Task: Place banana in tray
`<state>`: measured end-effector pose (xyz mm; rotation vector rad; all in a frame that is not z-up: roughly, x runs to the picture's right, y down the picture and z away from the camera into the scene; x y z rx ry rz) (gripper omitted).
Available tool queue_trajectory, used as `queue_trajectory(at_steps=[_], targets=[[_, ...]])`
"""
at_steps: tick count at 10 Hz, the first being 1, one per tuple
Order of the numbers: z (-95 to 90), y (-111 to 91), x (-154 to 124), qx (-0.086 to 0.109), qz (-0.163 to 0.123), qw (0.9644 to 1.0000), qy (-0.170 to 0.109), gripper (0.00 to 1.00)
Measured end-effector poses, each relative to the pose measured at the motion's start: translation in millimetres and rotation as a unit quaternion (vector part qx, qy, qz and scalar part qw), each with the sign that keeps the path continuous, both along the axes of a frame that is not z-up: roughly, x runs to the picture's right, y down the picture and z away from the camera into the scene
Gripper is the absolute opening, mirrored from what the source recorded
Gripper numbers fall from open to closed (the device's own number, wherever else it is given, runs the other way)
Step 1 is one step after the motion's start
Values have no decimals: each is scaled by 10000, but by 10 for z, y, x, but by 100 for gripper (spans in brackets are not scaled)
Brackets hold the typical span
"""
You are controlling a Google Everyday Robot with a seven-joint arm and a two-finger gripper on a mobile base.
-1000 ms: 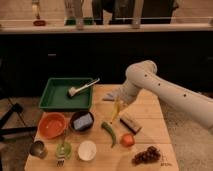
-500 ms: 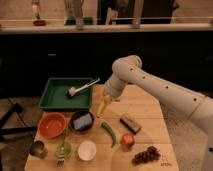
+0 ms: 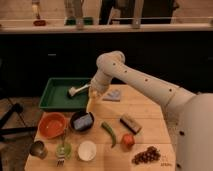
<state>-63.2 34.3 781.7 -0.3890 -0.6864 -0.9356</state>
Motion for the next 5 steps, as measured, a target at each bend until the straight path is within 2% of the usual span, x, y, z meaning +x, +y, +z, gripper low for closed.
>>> queue_trajectory(at_steps=[5], targets=[[9, 7, 16, -8, 2, 10000, 11, 0]])
